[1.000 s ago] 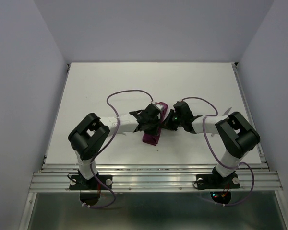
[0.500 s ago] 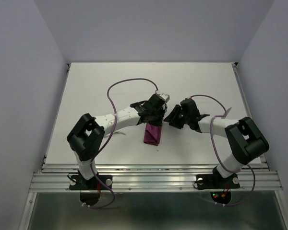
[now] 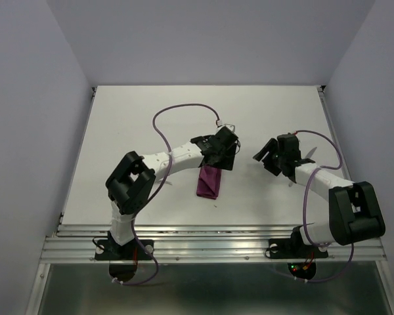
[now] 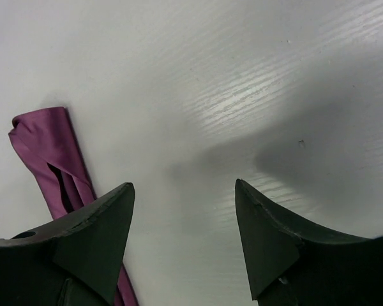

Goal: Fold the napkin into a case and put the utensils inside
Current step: Turn over the smaller rectangle-folded napkin at the center of the board.

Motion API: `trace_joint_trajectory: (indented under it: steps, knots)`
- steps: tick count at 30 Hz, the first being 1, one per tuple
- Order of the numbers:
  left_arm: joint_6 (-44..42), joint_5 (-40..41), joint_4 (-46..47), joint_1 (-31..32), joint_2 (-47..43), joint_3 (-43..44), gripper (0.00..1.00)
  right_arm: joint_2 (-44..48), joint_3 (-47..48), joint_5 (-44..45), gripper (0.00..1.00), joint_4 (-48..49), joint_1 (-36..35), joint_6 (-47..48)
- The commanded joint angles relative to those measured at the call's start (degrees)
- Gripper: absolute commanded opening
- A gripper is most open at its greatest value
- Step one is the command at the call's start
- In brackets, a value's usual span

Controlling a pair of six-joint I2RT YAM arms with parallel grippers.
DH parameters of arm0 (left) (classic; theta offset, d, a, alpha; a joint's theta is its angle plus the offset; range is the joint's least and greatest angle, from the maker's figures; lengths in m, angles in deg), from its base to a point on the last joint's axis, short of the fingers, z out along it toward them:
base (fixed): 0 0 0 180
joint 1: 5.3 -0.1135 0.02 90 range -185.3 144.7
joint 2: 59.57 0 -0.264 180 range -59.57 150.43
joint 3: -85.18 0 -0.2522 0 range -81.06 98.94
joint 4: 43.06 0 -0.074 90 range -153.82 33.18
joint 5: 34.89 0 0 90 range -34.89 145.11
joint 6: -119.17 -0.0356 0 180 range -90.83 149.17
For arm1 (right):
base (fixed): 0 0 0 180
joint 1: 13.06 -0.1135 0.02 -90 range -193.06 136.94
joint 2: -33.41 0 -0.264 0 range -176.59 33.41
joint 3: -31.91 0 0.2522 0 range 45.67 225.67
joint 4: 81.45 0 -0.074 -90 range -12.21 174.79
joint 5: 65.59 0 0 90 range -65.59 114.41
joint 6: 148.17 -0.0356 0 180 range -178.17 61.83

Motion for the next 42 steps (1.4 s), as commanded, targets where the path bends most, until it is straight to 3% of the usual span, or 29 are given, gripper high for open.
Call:
trace_joint_trajectory:
  steps: [1, 9, 21, 25, 29, 31, 36, 42]
  knots:
    - [3.25, 8.03, -5.32, 2.74, 3.03, 4.13, 0.68, 0.82, -0.37, 0.73, 0.70, -1.10, 0.41, 2.00]
    - [5.28, 17.34, -11.21, 5.03, 9.01, 8.61, 0.67, -0.32, 0.08, -0.06, 0.70, -1.10, 0.41, 2.35]
    - [4.14, 18.76, -10.95, 5.91, 13.32, 10.02, 0.49, -0.41, -0.10, -0.59, 0.70, -1.01, 0.41, 1.91]
    - [2.56, 19.12, -10.95, 5.91, 15.08, 10.72, 0.33, -0.23, -0.19, -0.68, 0.70, -1.01, 0.41, 1.83]
    - [-0.08, 19.82, -12.09, 5.91, 17.45, 12.83, 0.03, -0.23, -0.01, -0.77, 0.70, -1.01, 0.41, 1.56]
    - [-1.92, 19.21, -11.66, 5.73, 17.37, 13.71, 0.00, -0.06, -0.19, -0.68, 0.70, -1.10, 0.41, 1.47]
    - [-7.19, 10.08, -6.39, 3.89, 13.42, 11.96, 0.00, 0.65, -0.36, 0.11, 0.70, -1.01, 0.41, 1.38]
    - [-11.33, -12.66, 3.46, 1.43, 5.86, 5.98, 0.00, 1.87, 0.07, 1.43, 0.70, -1.80, 0.41, 1.65]
